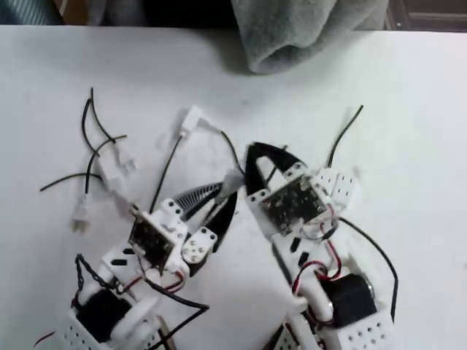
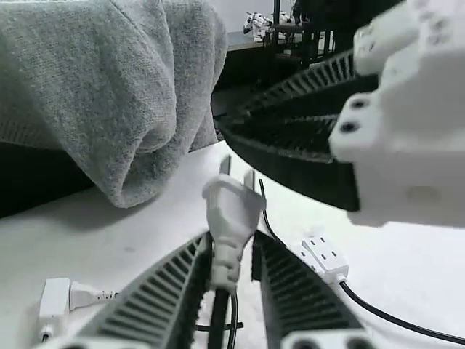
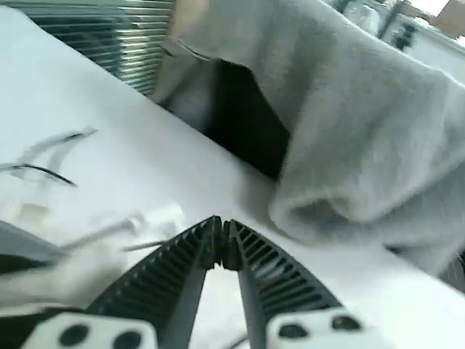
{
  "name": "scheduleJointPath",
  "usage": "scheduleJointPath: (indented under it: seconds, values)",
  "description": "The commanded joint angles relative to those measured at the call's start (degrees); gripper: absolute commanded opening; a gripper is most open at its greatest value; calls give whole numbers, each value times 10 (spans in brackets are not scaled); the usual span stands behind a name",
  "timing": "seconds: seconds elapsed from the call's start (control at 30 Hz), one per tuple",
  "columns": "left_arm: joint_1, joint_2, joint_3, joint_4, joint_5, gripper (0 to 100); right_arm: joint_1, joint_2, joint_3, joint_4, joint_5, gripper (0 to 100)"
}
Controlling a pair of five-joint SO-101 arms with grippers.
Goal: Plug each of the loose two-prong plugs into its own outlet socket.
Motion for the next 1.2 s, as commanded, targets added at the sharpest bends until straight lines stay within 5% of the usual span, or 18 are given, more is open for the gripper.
scheduleJointPath:
  seconds: [0.0,0.27,0.67,0.8,1.17]
  values:
    - [-6,-5,-14,-11,-2,127,76,1,58,-85,4,20]
    - [-78,-5,-55,7,-2,123,154,5,236,-344,-85,22]
    - [-86,-3,-55,130,-4,162,181,6,264,-358,-90,20]
    - [-135,10,-62,127,-3,162,216,16,270,-358,-91,20]
    - [-148,470,-288,129,-2,163,267,201,263,-447,-91,20]
